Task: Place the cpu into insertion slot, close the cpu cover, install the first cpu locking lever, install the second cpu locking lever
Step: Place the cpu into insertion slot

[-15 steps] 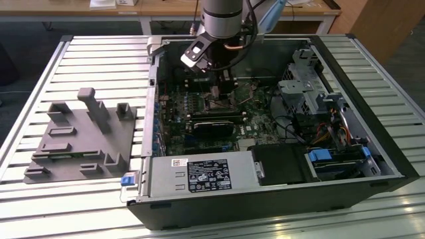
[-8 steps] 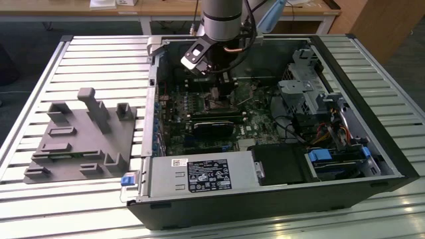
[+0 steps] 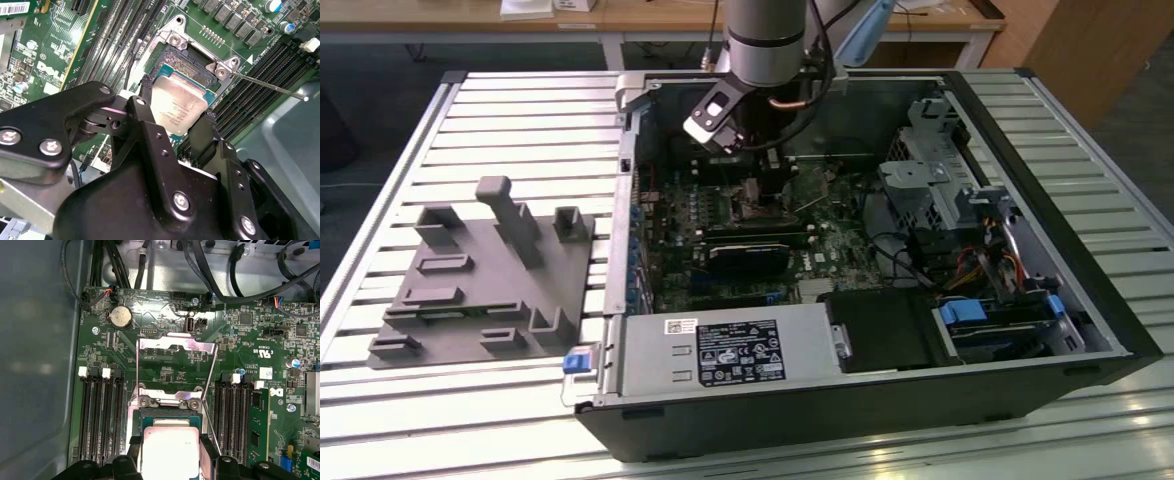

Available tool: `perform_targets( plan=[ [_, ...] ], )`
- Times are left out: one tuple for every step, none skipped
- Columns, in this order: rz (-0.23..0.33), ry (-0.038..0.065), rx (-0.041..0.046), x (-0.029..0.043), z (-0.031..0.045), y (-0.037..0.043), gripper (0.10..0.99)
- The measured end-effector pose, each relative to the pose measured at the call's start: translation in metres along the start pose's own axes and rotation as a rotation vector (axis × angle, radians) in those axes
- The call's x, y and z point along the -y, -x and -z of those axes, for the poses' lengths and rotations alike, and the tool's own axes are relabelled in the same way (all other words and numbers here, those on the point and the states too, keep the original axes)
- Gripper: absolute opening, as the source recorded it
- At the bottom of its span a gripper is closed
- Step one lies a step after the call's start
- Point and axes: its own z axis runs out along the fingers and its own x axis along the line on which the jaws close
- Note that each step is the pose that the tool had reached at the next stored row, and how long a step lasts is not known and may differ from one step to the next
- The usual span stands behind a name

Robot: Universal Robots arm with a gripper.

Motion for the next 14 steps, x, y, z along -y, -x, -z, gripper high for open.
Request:
perform_targets(
  plan=[
    [0.000, 0.000, 0.0000, 0.0000, 0.0000, 0.0000, 0.541],
    [0.000, 0.000, -0.0001, 0.0000, -0.0001, 0.0000, 0.541],
    [0.000, 0.000, -0.0006, 0.0000, -0.0005, -0.0001, 0.541],
    [0.000, 0.000, -0.0006, 0.0001, -0.0011, -0.0001, 0.541],
    [0.000, 0.000, -0.0003, 0.0002, -0.0018, -0.0001, 0.541],
    [-0.001, 0.000, -0.0002, 0.0004, -0.0026, -0.0001, 0.541],
    [-0.003, 0.000, -0.0001, 0.0006, -0.0033, -0.0002, 0.541],
    [-0.013, 0.000, 0.0005, 0.0012, -0.0045, -0.0002, 0.541],
    [-0.014, 0.000, 0.0006, 0.0012, -0.0053, -0.0002, 0.541],
    [-0.015, 0.000, 0.0007, 0.0015, -0.0072, -0.0003, 0.541],
    [-0.014, 0.000, 0.0006, 0.0015, -0.0084, -0.0003, 0.541],
    [-0.014, 0.000, 0.0006, 0.0018, -0.0102, -0.0004, 0.541],
    [-0.014, 0.000, 0.0006, 0.0020, -0.0110, -0.0004, 0.541],
    [-0.014, 0.000, 0.0006, 0.0022, -0.0118, -0.0004, 0.541]
  ],
)
